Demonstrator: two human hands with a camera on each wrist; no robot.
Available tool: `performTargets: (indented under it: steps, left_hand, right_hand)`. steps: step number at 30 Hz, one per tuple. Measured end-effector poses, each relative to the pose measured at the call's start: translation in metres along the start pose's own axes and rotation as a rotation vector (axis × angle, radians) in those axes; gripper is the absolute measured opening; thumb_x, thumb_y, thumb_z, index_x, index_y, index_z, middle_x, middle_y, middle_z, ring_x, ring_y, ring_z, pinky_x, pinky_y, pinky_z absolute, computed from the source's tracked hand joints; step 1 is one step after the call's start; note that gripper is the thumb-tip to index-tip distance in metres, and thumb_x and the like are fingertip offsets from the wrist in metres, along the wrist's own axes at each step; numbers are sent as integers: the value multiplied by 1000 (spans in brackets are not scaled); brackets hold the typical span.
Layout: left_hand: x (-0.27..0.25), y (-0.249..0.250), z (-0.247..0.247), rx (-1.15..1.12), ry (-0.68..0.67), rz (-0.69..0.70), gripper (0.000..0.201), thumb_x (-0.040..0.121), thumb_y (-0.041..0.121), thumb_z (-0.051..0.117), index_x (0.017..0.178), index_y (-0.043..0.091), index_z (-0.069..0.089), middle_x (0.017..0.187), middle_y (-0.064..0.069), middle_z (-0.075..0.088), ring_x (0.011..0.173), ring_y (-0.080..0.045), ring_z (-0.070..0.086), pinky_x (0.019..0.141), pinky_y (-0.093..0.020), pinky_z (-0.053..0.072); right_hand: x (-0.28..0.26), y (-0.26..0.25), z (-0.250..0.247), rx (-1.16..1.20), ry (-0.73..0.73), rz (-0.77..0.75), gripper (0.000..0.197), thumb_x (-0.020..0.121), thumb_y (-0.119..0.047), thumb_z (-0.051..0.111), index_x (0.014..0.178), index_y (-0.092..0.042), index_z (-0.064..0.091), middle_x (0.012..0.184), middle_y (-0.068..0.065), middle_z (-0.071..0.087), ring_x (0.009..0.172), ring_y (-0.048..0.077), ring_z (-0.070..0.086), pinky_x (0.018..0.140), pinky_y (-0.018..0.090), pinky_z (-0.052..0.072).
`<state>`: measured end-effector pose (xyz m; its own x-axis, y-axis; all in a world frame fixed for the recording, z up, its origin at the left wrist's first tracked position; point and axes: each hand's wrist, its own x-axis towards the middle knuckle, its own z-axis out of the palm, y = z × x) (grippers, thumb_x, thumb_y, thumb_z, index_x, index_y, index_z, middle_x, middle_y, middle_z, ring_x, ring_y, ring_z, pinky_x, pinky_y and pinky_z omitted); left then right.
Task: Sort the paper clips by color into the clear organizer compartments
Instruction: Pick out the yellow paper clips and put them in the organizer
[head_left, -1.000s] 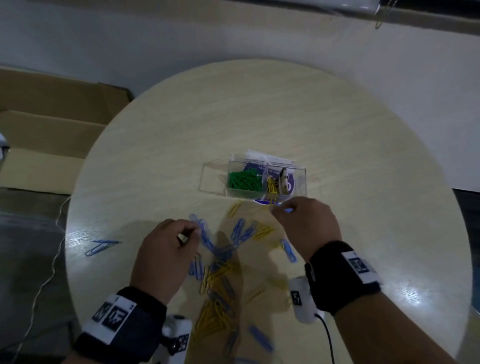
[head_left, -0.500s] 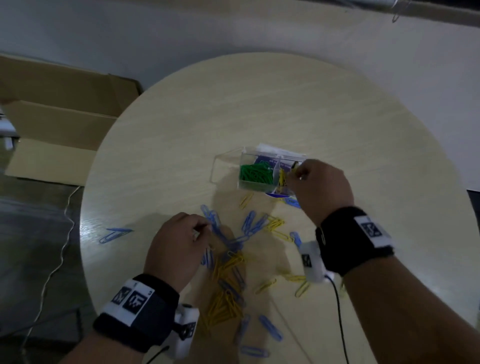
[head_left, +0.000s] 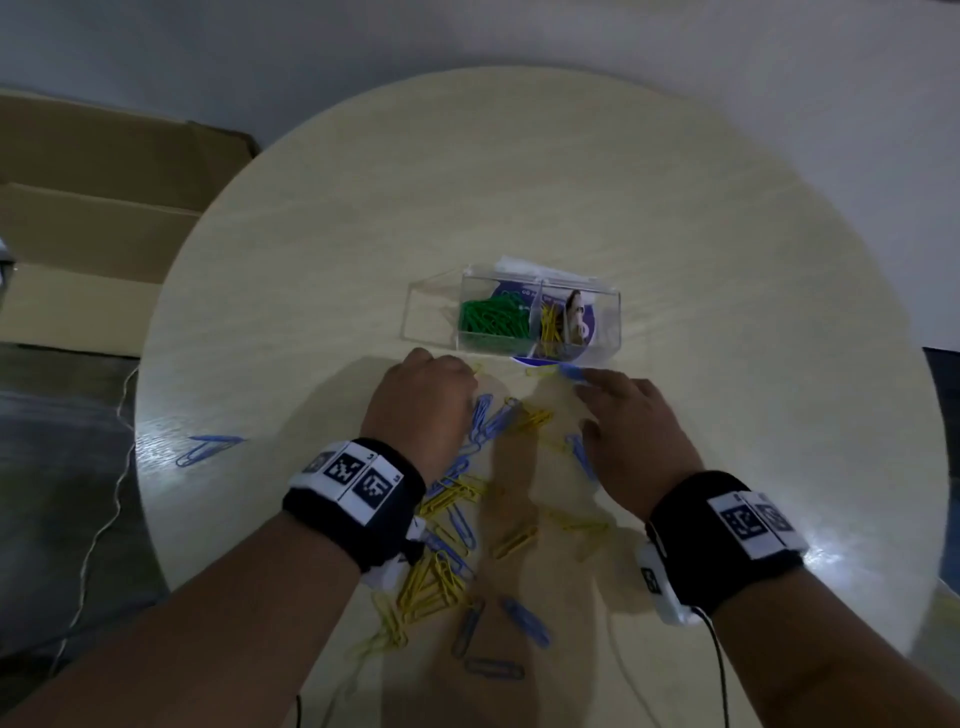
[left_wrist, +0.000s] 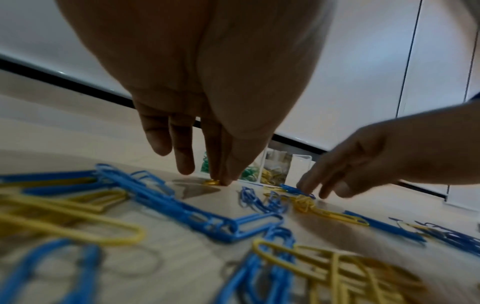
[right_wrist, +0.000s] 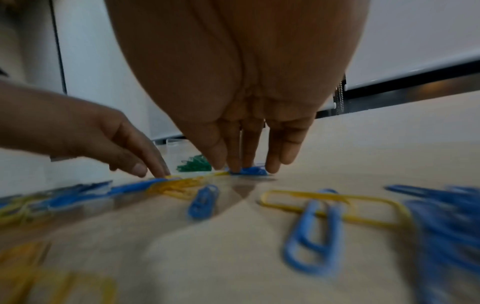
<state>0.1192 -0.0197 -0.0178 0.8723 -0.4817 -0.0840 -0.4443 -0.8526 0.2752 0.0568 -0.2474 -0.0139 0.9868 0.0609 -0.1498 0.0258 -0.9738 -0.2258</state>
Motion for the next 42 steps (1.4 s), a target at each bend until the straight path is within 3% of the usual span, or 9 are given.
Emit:
performTargets:
  steps: [7, 12, 16, 19, 25, 29, 34, 37, 42]
  left_hand:
    - [2, -4, -1, -253, 68, -237, 18, 85, 18, 66, 103, 16, 68, 98, -9, 65, 92, -30, 60, 79, -38, 50]
    - [3, -9, 0, -390, -5, -443, 7, 85, 17, 67, 91, 17, 69, 93, -7, 71, 93, -28, 65, 83, -39, 53]
    - [-1, 11, -1, -323, 43, -180, 16, 87, 10, 59, 97, 16, 70, 99, -7, 61, 91, -25, 60, 81, -35, 49]
    - [-13, 21, 4, -206, -8, 5, 13, 89, 20, 63, 101, 16, 67, 99, -6, 54, 89, -27, 52, 77, -38, 45]
    - [-25, -3, 2, -230, 37, -114, 19, 84, 16, 68, 103, 18, 69, 101, -4, 58, 95, -28, 52, 84, -40, 46]
    - [-37, -17, -7, -274, 11, -56, 17, 80, 23, 76, 96, 25, 70, 97, 5, 64, 93, -22, 52, 84, -37, 44]
    - [-33, -35, -16, -225, 158, -233, 11, 92, 25, 60, 95, 24, 71, 91, 1, 64, 88, -25, 56, 82, -38, 46]
    - [-21, -34, -15, -184, 117, -221, 14, 89, 28, 63, 98, 22, 72, 94, -3, 65, 90, -28, 57, 82, -41, 49]
    - [-6, -31, -12, -183, -23, -220, 9, 83, 24, 72, 90, 18, 71, 94, -6, 61, 90, -29, 59, 80, -39, 49]
  right_hand:
    - [-12, 25, -7, 60, 181, 162, 38, 76, -25, 53, 109, -17, 69, 115, 8, 64, 98, 35, 57, 91, 37, 41]
    - [-9, -7, -8, 157, 107, -87, 31, 79, -15, 65, 108, -25, 71, 95, 4, 66, 85, 32, 55, 79, 37, 44]
    - [-10, -16, -2, 66, -16, -113, 30, 76, -19, 59, 102, -28, 73, 93, 4, 64, 78, 33, 52, 69, 40, 49]
    - [-18, -15, 0, 62, -55, -82, 32, 76, -23, 57, 104, -30, 71, 99, 4, 63, 82, 33, 51, 70, 41, 49]
    - [-31, -5, 4, 132, -77, -95, 29, 78, -29, 60, 104, -35, 71, 105, 2, 62, 87, 29, 53, 76, 37, 47]
    - [-11, -4, -4, 228, 51, -88, 32, 82, -11, 61, 111, -21, 69, 108, 4, 67, 92, 30, 57, 83, 34, 44]
    - [26, -15, -3, 1, -48, -154, 47, 81, -3, 47, 126, -15, 57, 127, 7, 60, 100, 35, 54, 88, 45, 48]
    - [29, -19, -1, -72, -67, -128, 41, 78, -5, 51, 117, -15, 61, 119, 8, 61, 91, 35, 52, 79, 45, 50]
    - [25, -24, -5, -10, -68, -63, 29, 86, -23, 57, 113, -16, 66, 107, 12, 61, 92, 35, 52, 84, 40, 42]
